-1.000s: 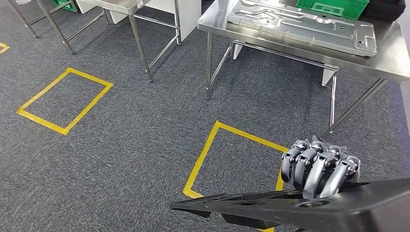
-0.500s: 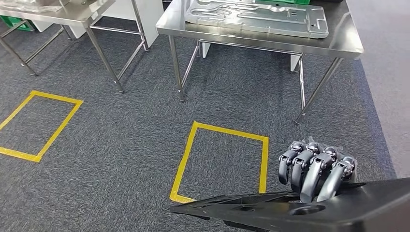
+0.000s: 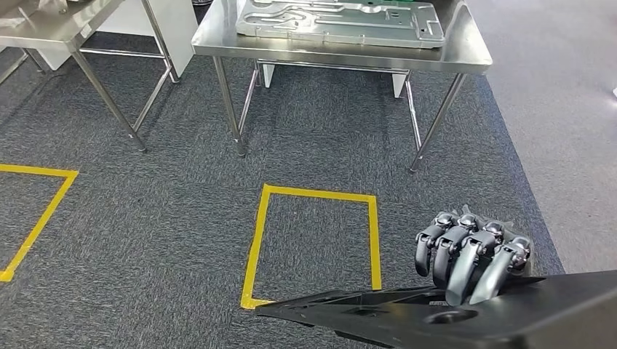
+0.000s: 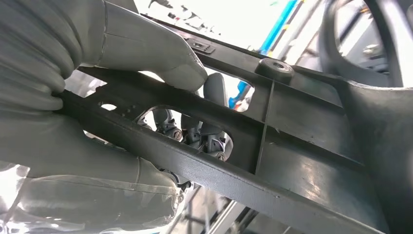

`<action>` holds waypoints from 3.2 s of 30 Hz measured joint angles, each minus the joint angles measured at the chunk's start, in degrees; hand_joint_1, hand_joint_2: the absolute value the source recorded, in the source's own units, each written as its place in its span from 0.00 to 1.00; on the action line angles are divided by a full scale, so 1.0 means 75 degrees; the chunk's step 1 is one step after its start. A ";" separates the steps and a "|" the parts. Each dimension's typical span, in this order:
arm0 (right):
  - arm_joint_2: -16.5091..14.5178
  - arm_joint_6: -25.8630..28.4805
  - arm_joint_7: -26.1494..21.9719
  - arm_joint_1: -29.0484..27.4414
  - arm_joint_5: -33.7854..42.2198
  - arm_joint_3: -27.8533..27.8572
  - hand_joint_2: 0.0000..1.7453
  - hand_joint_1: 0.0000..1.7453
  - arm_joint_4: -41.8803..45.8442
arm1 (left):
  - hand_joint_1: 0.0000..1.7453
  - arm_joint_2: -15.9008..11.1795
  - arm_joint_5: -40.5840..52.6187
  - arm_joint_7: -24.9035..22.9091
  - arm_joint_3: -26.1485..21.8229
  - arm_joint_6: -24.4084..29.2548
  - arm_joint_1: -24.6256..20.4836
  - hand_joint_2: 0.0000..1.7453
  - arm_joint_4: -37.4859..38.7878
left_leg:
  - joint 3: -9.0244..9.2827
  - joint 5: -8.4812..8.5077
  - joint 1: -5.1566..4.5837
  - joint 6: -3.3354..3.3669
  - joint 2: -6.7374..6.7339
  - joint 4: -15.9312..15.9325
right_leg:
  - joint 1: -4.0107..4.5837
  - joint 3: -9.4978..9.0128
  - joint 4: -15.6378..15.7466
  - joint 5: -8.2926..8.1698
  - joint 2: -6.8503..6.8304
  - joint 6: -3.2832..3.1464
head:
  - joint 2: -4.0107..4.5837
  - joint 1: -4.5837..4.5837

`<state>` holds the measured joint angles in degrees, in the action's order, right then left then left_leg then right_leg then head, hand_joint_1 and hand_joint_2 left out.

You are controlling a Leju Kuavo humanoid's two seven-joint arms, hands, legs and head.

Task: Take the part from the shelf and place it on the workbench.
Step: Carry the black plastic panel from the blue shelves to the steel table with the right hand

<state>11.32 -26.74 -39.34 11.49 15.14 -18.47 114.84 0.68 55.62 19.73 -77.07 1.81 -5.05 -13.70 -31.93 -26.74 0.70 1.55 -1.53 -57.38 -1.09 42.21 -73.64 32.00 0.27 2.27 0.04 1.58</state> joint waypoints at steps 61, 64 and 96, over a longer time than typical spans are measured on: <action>-0.0382 0.0269 -0.0044 0.0009 -0.0506 0.0027 1.00 0.90 -0.0047 | 0.00 -0.0088 0.0110 0.0192 0.0026 -0.0103 0.0075 1.00 0.0000 | 0.0221 -0.0201 -0.0047 0.0114 0.0197 -0.0005 | 0.0037 -0.0434 0.0021 0.0345 0.0015 -0.0018 | 0.0000 -0.0036; -0.0380 0.0236 -0.0044 0.0014 -0.0455 0.0020 1.00 0.90 -0.0060 | 0.00 -0.0087 0.0101 0.0175 0.0026 -0.0076 0.0091 1.00 0.0000 | 0.0548 -0.0450 -0.0041 0.0074 0.0211 -0.0003 | 0.0031 -0.0269 0.0625 -0.0242 -0.0006 -0.0027 | 0.0000 -0.0035; -0.0554 -0.0031 -0.0046 -0.0494 -0.0662 0.0215 1.00 0.90 0.0302 | 0.00 -0.0060 0.0158 0.0267 0.0032 -0.0084 0.0099 1.00 -0.0006 | 0.0601 -0.0624 -0.0053 0.0036 0.0111 -0.0187 | 0.0052 -0.0421 0.1053 -0.0453 -0.0063 -0.0063 | 0.0000 0.0004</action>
<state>7.17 -26.97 -39.69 7.78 10.17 -16.86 117.10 0.24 56.81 21.73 -76.83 1.18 -4.31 -13.75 -27.42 -31.43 0.30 1.82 -0.70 -58.79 -0.70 39.05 -65.74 28.61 -0.21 1.80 0.04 1.61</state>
